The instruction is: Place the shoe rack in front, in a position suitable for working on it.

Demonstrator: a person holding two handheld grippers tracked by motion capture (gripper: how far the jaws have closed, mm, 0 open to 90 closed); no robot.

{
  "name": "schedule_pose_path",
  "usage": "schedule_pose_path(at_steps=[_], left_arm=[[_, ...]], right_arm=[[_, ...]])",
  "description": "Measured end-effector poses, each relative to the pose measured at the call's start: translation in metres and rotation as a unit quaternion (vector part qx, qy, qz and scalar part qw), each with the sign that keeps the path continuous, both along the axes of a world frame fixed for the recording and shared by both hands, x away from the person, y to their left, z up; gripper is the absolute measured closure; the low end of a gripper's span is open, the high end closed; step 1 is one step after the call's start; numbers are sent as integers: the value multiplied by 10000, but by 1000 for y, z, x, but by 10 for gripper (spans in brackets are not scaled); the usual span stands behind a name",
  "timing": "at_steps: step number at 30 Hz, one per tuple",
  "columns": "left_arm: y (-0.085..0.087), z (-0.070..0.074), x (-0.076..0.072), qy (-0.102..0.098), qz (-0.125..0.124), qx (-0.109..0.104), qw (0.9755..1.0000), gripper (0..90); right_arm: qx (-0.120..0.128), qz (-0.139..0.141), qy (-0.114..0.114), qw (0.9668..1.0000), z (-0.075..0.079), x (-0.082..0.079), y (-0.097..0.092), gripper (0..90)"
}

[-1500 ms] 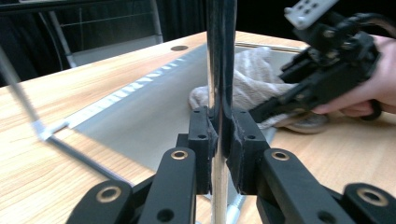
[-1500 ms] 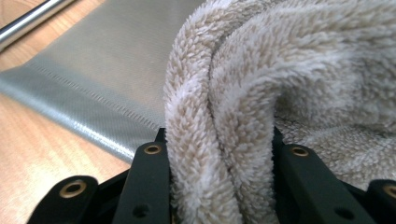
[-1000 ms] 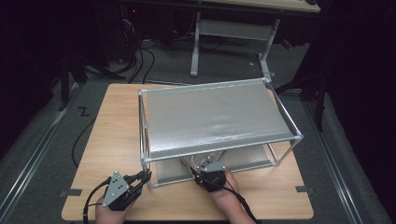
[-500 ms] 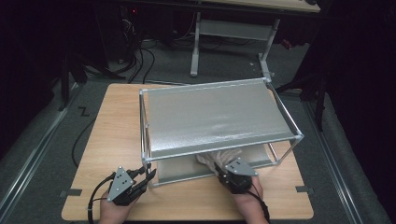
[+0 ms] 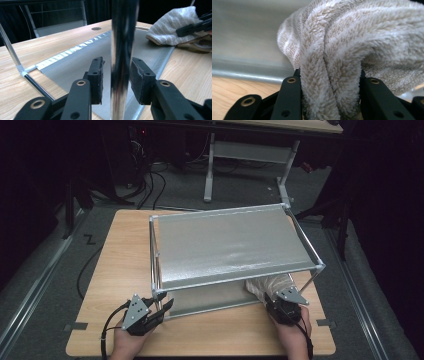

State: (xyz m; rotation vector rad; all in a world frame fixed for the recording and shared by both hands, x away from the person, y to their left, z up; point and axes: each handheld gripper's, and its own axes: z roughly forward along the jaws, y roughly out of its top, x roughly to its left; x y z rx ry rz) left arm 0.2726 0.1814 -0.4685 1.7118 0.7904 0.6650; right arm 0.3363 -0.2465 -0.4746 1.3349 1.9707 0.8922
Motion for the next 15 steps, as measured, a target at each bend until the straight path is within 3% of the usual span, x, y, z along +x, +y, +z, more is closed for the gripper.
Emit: schedule_pose_path(at_steps=[2, 6, 15], left_arm=[[2, 0, -2, -18, 26, -14, 10000, 650], [8, 2, -9, -100, 34, 41, 9999, 792], [12, 1, -33, -155, 56, 131, 9998, 791]], right_arm=[[-20, -8, 163, 9999, -6, 5, -1, 639], [-53, -5, 325, 9995, -12, 16, 1, 639], [-21, 144, 450, 9989, -20, 46, 20, 639]])
